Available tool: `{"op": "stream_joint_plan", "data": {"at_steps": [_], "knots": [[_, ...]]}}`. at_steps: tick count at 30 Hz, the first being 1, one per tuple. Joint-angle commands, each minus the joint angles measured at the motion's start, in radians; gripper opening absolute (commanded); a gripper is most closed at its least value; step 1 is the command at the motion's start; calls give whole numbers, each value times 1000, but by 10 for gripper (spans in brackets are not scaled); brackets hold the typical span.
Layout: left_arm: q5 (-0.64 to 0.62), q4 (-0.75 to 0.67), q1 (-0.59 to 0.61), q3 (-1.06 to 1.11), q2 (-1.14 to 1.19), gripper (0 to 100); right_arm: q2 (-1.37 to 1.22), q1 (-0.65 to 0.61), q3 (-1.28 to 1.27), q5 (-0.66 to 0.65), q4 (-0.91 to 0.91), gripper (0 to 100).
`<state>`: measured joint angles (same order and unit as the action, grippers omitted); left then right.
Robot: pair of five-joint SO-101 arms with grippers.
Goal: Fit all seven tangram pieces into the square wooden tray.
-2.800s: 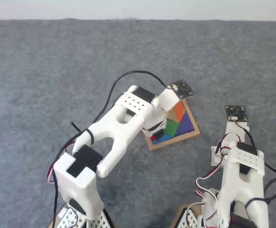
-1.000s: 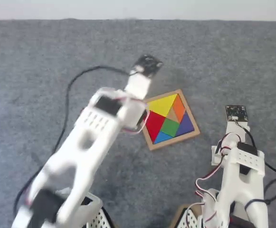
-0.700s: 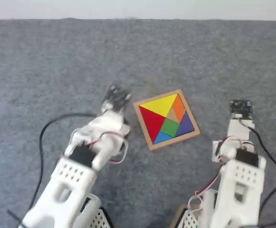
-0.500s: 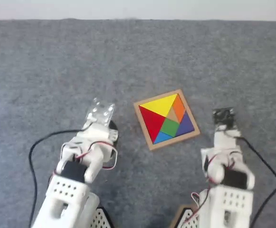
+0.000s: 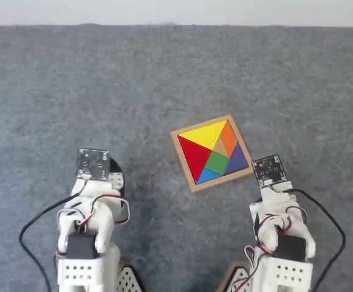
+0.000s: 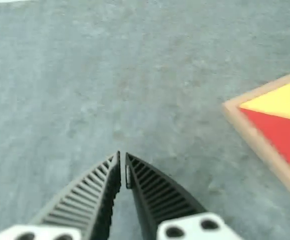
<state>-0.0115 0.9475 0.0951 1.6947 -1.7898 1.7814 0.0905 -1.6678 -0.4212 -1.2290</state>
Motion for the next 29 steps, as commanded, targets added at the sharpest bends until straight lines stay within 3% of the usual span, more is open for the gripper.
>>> {"op": "stream_joint_plan", "data": {"at_steps": [1, 5, 13, 29], "knots": [[6, 158, 72, -12, -25, 15, 33, -2, -14, -11, -18, 9], [5, 311, 124, -12, -25, 15, 31, 4, -14, -11, -77, 8], [3, 315, 130, -12, -25, 15, 31, 151, -14, -11, -85, 8], [3, 315, 130, -12, -25, 15, 31, 154, -15, -11, -85, 8]]}}
